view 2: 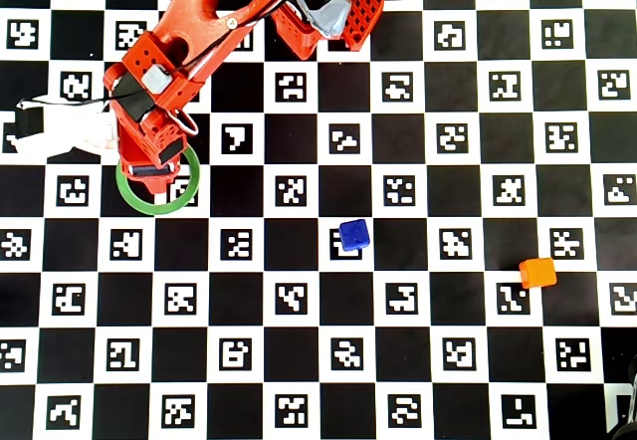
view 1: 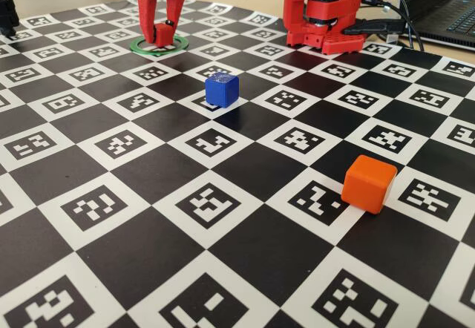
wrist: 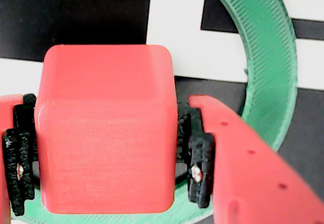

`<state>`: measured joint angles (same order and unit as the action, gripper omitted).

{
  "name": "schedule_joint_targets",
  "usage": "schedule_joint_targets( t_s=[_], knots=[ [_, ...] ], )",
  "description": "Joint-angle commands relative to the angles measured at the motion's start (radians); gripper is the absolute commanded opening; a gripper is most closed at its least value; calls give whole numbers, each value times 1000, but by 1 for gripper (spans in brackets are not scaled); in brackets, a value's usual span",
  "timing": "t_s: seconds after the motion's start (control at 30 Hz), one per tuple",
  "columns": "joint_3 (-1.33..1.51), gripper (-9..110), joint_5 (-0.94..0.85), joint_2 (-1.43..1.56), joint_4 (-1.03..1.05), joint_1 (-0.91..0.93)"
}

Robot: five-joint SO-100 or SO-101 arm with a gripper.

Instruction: Grab the red cube then put it in the green circle then put the blue cube on top and finally the orange cube on top

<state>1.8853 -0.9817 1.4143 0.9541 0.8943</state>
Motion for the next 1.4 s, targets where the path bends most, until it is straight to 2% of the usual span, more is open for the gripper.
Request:
schedule_joint_targets(
  t_s=[0.0, 0.37, 0.8, 1.2, 1.37],
  knots=[
    [-6, 22, -5, 26, -9, 15],
    [-92, 39, 60, 49, 75, 20],
    [-265, 42, 160, 212, 270, -37],
    [-580, 42, 314, 288, 785, -295],
    [-638, 42, 426, 301, 874, -448]
  ],
)
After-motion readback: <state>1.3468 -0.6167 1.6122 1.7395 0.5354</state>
